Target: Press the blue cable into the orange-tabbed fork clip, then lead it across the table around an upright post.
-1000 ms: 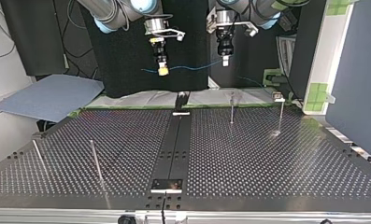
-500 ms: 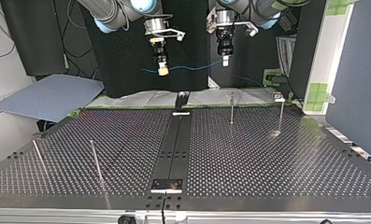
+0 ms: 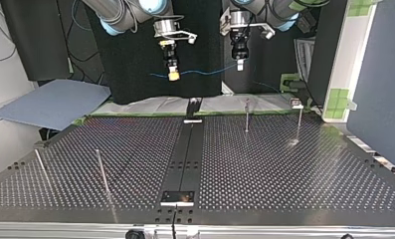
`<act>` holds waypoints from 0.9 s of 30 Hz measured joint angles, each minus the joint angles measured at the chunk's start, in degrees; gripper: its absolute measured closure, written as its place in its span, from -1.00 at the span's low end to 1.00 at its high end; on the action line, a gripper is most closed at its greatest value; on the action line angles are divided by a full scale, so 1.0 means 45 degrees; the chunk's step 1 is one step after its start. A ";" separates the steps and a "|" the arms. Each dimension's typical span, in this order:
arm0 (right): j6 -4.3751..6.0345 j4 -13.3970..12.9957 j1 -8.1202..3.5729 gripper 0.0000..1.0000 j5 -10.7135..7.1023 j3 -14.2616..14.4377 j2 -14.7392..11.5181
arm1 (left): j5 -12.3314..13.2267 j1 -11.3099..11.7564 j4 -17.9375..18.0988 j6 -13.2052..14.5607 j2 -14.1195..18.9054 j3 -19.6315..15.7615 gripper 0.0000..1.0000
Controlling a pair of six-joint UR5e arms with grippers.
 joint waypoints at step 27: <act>-0.0097 0.0526 0.0527 1.00 0.0078 -0.0195 0.1756 | 0.0097 0.0235 -0.0019 0.0156 -0.1322 -0.0078 1.00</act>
